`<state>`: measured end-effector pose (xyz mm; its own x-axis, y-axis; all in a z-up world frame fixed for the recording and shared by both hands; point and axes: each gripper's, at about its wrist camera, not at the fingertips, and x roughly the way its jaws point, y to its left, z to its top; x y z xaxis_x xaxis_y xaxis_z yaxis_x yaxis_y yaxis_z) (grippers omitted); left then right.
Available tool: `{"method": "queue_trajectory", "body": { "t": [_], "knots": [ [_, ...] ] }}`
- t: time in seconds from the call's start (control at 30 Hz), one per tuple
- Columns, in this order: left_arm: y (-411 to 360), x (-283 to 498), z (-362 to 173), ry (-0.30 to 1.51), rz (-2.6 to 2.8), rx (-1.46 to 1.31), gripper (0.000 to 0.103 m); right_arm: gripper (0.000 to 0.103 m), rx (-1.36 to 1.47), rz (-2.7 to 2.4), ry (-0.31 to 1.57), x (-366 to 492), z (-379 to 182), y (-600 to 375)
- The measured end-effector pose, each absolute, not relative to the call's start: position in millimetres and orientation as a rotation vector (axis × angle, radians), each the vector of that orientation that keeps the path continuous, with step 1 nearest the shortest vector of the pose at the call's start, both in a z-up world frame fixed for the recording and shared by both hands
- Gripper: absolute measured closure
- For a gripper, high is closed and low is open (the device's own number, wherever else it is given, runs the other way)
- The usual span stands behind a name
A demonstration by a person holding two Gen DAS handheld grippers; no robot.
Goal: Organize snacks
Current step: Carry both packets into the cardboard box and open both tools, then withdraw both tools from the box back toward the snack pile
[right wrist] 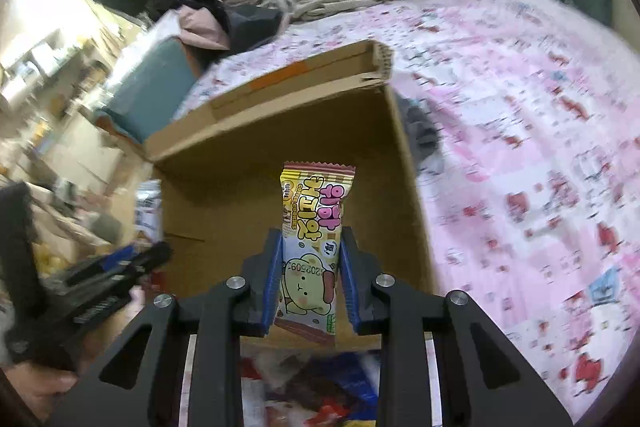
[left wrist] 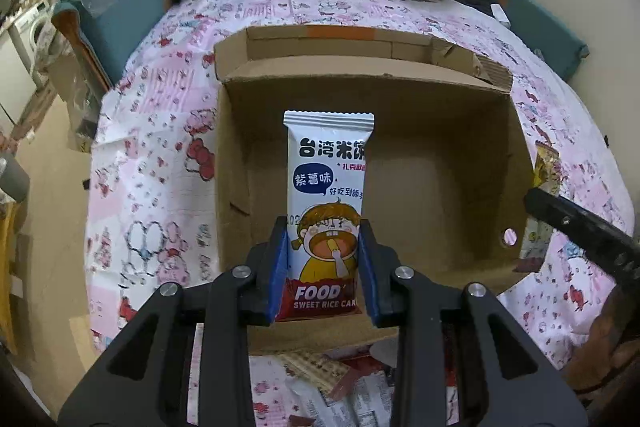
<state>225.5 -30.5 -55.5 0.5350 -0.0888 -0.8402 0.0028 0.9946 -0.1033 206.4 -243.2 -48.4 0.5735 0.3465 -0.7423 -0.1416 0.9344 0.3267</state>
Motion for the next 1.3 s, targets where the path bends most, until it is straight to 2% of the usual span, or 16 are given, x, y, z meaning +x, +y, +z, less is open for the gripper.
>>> {"method": "queue_trajectory", "body": {
  "t": [0.87, 0.93, 0.97, 1.0, 1.03, 1.1, 1.13, 1.2, 1.3],
  "knots": [
    [-35, 227, -66, 1.018, -0.049, -0.109, 0.074, 0.072, 0.179, 0.343, 0.988, 208, -73, -220],
    [-35, 227, -66, 1.020, -0.048, -0.110, 0.069, 0.071, 0.187, 0.350, 0.993, 209, -73, -220],
    [-35, 226, -65, 1.018, -0.042, -0.107, 0.060, 0.071, 0.192, 0.350, 0.992, 209, -72, -221],
    [-34, 225, -63, 1.011, -0.031, -0.101, 0.049, 0.068, 0.195, 0.351, 0.989, 209, -72, -221],
    [-34, 224, -61, 1.002, -0.024, -0.097, 0.045, 0.064, 0.196, 0.351, 0.985, 209, -71, -221],
    [-33, 223, -58, 0.989, -0.030, -0.100, 0.031, 0.027, 0.210, 0.347, 0.963, 208, -67, -224],
    [-33, 222, -57, 0.982, -0.038, -0.105, 0.028, 0.021, 0.215, 0.337, 0.937, 206, -64, -226],
    [-32, 221, -54, 0.974, -0.039, -0.104, 0.024, 0.019, 0.210, 0.331, 0.912, 204, -59, -227],
    [-31, 220, -51, 0.960, -0.040, -0.106, 0.024, 0.019, 0.220, 0.333, 0.895, 202, -53, -229]
  ]
}}
